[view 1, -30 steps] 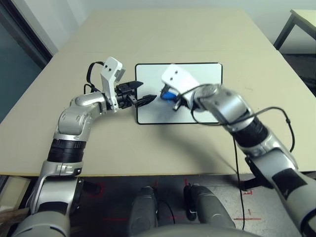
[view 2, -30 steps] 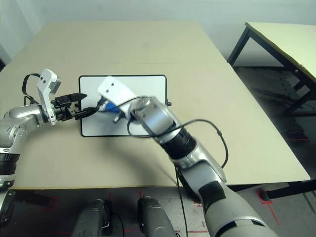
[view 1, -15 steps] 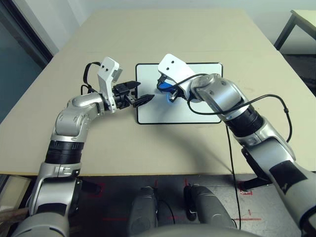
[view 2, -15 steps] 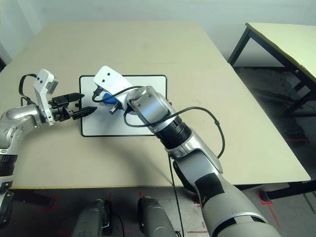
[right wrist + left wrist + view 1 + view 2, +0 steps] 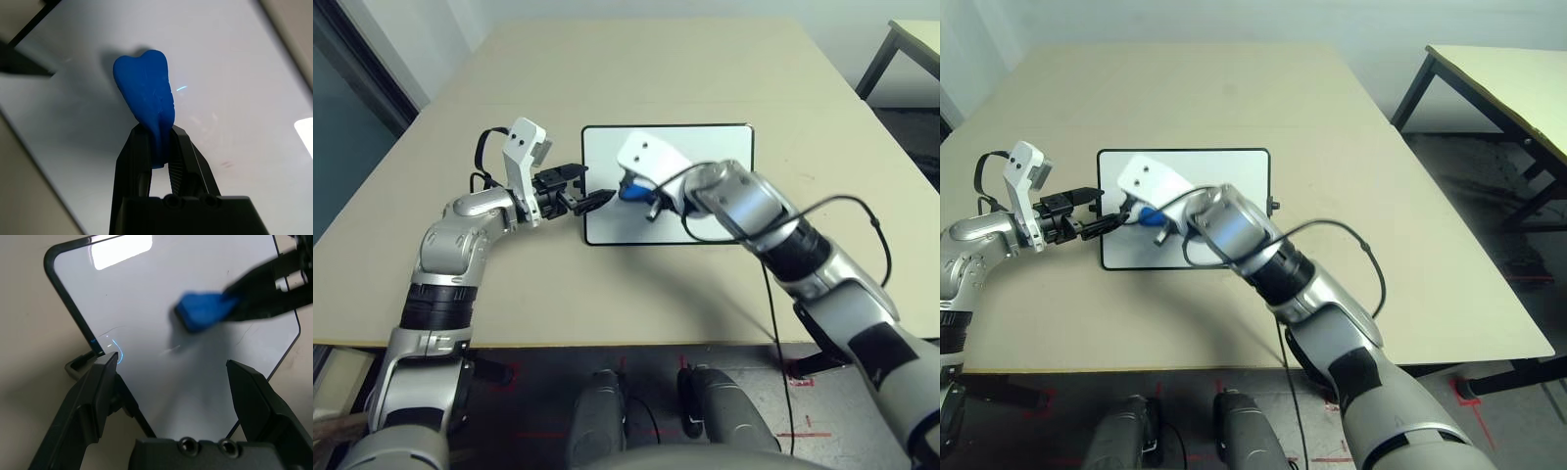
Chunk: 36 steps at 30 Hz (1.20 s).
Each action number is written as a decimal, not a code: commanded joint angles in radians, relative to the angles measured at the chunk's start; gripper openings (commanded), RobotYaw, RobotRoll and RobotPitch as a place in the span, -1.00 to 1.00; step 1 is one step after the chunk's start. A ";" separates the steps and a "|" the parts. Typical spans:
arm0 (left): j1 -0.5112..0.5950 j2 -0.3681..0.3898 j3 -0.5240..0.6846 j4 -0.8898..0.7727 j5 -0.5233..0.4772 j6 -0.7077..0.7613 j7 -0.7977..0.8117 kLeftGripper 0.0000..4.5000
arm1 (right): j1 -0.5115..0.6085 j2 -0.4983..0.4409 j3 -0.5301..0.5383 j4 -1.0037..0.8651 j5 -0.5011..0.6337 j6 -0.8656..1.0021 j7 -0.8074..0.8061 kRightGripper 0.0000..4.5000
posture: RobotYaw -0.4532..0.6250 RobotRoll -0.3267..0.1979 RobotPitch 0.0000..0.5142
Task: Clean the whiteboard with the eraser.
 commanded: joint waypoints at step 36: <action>-0.016 -0.009 -0.022 -0.007 -0.001 0.011 -0.014 1.00 | 0.218 -0.229 -0.014 -0.379 0.038 0.319 0.043 -0.80 | -0.26 0.25 -0.59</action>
